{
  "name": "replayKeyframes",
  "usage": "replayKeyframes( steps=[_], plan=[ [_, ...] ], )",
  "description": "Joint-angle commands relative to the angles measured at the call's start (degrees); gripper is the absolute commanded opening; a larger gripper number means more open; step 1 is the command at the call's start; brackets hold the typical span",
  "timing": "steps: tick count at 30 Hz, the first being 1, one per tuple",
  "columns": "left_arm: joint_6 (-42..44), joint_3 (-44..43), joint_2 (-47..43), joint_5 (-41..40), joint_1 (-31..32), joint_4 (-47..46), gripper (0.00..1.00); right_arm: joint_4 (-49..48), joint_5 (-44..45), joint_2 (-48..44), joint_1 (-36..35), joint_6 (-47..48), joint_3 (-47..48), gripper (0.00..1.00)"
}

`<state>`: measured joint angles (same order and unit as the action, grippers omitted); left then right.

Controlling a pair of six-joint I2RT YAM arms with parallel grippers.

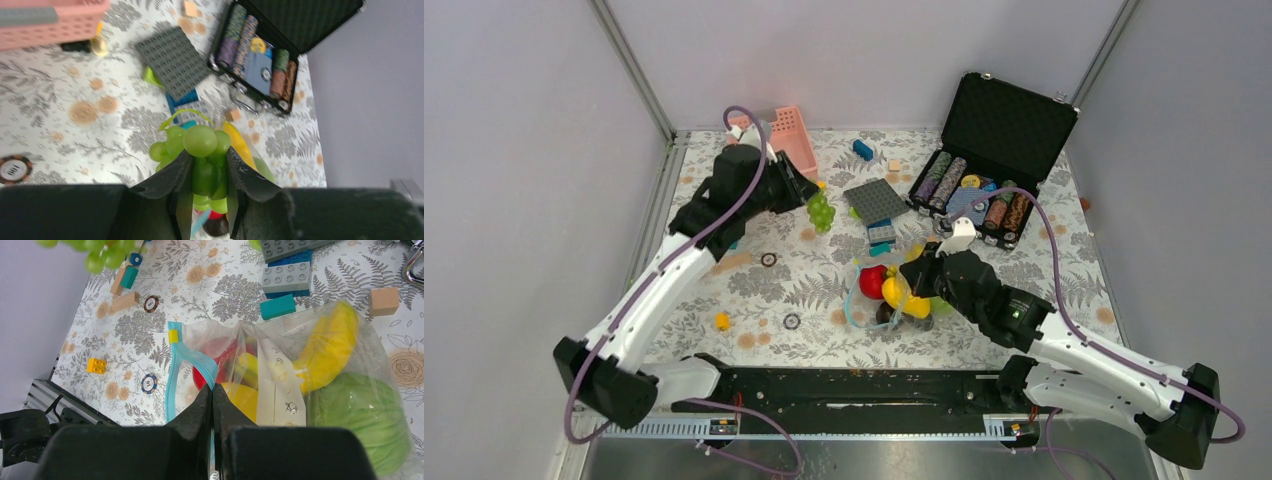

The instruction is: Open the zip-top bag and remove the fake food

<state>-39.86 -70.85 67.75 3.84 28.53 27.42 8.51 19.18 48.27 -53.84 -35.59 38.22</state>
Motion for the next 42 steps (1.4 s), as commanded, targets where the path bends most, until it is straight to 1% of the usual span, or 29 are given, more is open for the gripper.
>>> replayKeyframes(
  steps=[1,9,13,15,19,25,30,32,37,40,42],
  plan=[
    [3.47,-6.73,6.31,4.28,-5.55,-3.33,0.19,0.14,2.95,-1.42,-0.38,0.7,-0.23,0.0],
    [1.87,-17.39,20.48,9.94,-15.42,-8.65,0.17,1.05,5.78,-3.79,-0.34,0.26,-1.71,0.0],
    [-0.9,-22.28,27.6,14.35,-19.15,-12.56,0.15,1.03,7.13,-4.98,-0.36,-0.58,-2.53,0.0],
    [-1.37,-25.4,31.1,15.12,-20.25,-13.09,0.13,1.0,7.27,-5.3,-0.42,-0.97,-2.75,0.0],
    [-1.46,-30.09,37.5,13.32,-21.63,-13.54,0.13,1.44,7.63,-5.51,-0.32,-1.46,-2.96,0.0],
    [-1.42,-33.39,44.21,7.33,-21.88,-14.58,0.14,1.56,8.4,-5.29,-0.3,-0.78,-3.64,0.0],
    [-0.72,-36.08,49.18,6.64,-21.58,-12.9,0.2,1.93,9.18,-5.46,-0.26,-0.27,-4.22,0.0],
    [-0.66,-35.65,50.07,6.18,-21.23,-12.64,0.22,1.8,9.38,-5.55,-0.36,-0.21,-4.52,0.0],
    [-0.75,-33.7,51.13,3.74,-21.09,-11.26,0.24,1.9,9.31,-5.71,-0.32,-0.15,-4.72,0.0],
    [-0.67,-33.07,51.01,1.9,-21.06,-9.8,0.31,2.05,9.37,-6.06,-0.33,-0.07,-4.65,0.0],
    [-0.66,-31.94,50.13,0.93,-21.13,-10.04,0.39,2.17,9.44,-6.32,-0.31,0.04,-4.68,0.0]
  ],
)
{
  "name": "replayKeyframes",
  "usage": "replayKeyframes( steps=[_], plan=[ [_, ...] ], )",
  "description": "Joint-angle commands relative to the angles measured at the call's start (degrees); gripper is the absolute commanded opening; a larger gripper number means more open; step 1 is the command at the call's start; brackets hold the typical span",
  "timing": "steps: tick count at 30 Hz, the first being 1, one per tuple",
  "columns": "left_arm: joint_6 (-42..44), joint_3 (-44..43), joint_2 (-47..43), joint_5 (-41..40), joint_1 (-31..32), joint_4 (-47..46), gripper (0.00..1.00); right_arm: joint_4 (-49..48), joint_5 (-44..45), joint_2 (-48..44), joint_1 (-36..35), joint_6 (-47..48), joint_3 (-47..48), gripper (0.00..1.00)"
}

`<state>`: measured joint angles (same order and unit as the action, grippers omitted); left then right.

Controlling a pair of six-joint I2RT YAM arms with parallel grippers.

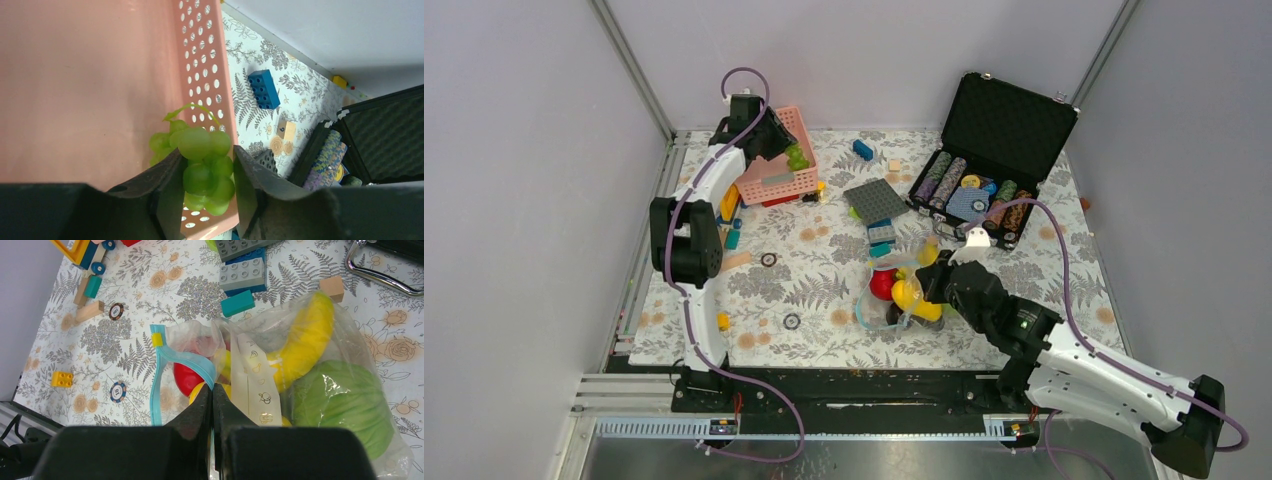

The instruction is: Open the zip-top bag and remove the fake food

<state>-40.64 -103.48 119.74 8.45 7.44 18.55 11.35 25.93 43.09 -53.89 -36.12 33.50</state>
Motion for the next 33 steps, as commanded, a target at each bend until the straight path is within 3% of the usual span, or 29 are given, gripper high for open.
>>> replayKeyframes(
  steps=[1,4,8,22,28,33],
  plan=[
    [0.13,1.3,-2.44,-3.9,-0.08,-1.56,0.44,-0.62,2.64,-1.33,-0.3,0.57,0.11,0.0],
    [0.37,2.54,-3.7,-4.38,-0.13,-1.68,0.54,-0.01,2.64,-1.64,-0.29,0.62,0.21,0.0],
    [0.46,3.68,-5.24,-4.17,-0.47,-0.66,0.59,0.46,2.66,-2.17,-0.32,0.64,0.2,0.0],
    [2.01,14.45,-22.86,0.49,0.38,0.78,0.66,5.45,4.01,-3.97,-0.27,4.61,3.93,0.0],
    [5.18,25.5,-34.63,1.6,10.45,0.31,0.63,8.57,1.87,-3.61,-0.31,6.93,7.81,0.0],
    [0.62,38.97,-46.89,0.05,22.8,-3.01,0.55,8.71,-1.64,-2.22,-0.25,7.78,9.88,0.0]
  ],
)
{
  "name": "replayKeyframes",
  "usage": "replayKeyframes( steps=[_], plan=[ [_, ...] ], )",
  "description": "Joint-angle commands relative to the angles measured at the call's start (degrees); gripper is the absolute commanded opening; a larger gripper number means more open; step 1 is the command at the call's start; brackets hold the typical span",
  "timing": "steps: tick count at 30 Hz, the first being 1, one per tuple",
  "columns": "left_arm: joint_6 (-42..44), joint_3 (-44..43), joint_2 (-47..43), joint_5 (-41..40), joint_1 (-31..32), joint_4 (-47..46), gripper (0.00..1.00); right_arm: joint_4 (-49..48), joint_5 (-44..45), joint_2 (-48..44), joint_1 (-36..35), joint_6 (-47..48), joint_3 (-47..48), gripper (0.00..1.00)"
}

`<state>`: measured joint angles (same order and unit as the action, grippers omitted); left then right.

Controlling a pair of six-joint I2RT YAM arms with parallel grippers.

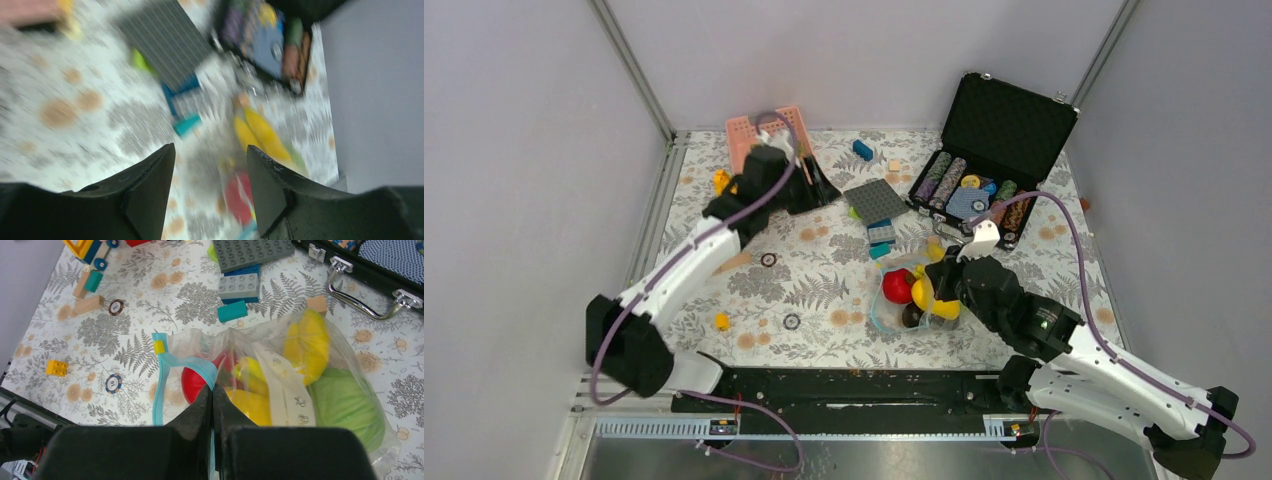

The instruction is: Open the zip-top bag and remove the fake food

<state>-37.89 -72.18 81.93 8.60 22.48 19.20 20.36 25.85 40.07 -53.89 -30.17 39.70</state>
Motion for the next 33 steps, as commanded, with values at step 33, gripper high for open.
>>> replayKeyframes(
  steps=[33],
  plan=[
    [-22.59,25.72,-6.17,-13.77,40.88,-29.29,0.39,-6.15,-10.68,0.79,-0.33,-4.52,0.83,0.0]
  ],
)
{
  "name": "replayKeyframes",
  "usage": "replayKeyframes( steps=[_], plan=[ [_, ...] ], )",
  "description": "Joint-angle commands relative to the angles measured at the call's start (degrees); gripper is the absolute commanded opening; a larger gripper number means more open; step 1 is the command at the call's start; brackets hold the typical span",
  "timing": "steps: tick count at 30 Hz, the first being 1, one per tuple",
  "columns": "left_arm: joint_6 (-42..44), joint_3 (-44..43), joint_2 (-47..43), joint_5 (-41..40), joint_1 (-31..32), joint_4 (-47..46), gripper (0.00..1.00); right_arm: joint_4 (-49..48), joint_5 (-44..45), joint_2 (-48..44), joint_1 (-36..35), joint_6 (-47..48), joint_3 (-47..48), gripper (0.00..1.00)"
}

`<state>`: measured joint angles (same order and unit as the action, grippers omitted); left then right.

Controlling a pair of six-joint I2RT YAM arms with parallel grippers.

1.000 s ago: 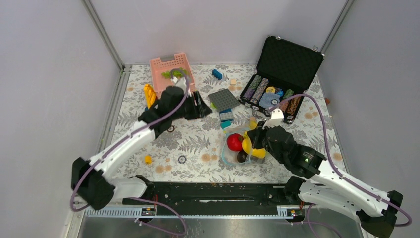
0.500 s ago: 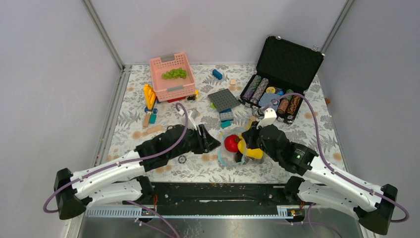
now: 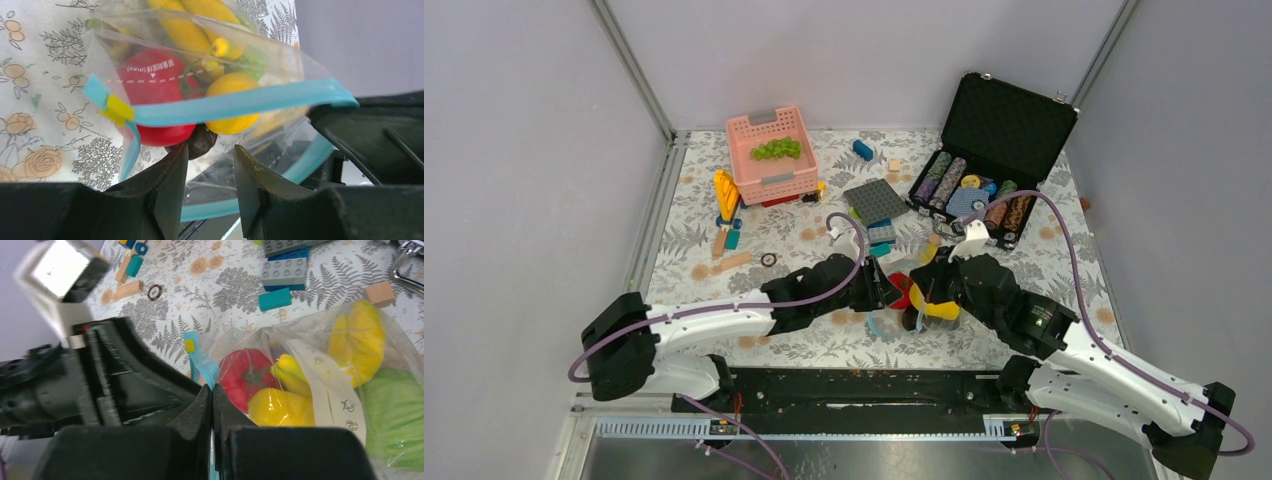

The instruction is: Open the zip-top bag and remove the fake food

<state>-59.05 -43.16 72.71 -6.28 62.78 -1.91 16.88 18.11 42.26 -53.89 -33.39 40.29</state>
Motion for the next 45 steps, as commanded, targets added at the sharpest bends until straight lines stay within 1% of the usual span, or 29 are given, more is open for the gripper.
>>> replayKeyframes(
  steps=[1,6,8,12,18,22,28,30,32,37,39,42,45],
  plan=[
    [-1.62,-3.7,4.06,1.3,0.66,-8.68,0.4,-2.68,-3.51,-1.61,-0.3,-1.39,0.24,0.0],
    [-2.49,-4.81,7.66,1.45,0.9,-10.28,0.45,-2.65,-5.35,-3.01,-0.26,-2.24,0.15,0.0],
    [-3.03,-4.88,8.4,1.45,0.95,-11.0,0.49,-2.72,-5.82,-3.51,-0.26,-2.31,0.1,0.0],
    [-3.41,-5.18,9.56,1.27,1.11,-11.01,0.52,-2.61,-6.59,-4.1,-0.31,-2.59,0.05,0.0],
    [-4.35,-5.27,11.21,2.0,1.22,-11.8,0.61,-3.33,-7.3,-4.38,-0.3,-3.54,-0.46,0.0],
    [-5.47,-5.11,12.62,2.68,1.29,-13.29,0.64,-4.57,-8.69,-4.47,-0.32,-4.57,-1.15,0.0],
    [-7.14,-4.27,14.33,3.59,1.46,-16.56,0.64,-7.15,-10.24,-4.87,-0.27,-6.57,-2.81,0.0],
    [-7.53,-3.94,14.85,3.89,1.46,-18.1,0.63,-8.0,-10.51,-5.11,-0.25,-7.27,-3.41,0.0],
    [-7.87,-3.55,15.17,4.04,1.55,-19.51,0.59,-8.56,-10.55,-5.3,-0.33,-7.84,-3.97,0.0],
    [-8.19,-3.08,15.37,4.17,1.52,-21.31,0.41,-7.96,-9.73,-5.87,-0.26,-8.14,-4.21,0.0],
    [-8.07,-2.77,14.92,4.12,1.55,-21.44,0.37,-7.29,-8.89,-6.31,-0.25,-8.02,-4.26,0.0],
    [-7.71,-2.26,13.66,3.96,1.55,-20.79,0.34,-5.38,-6.67,-7.18,-0.28,-7.46,-4.23,0.0],
    [-6.21,-2.27,11.83,4.61,1.54,-18.45,0.33,-1.5,-2.25,-8.24,-0.3,-7.2,-4.12,0.0]
  ],
)
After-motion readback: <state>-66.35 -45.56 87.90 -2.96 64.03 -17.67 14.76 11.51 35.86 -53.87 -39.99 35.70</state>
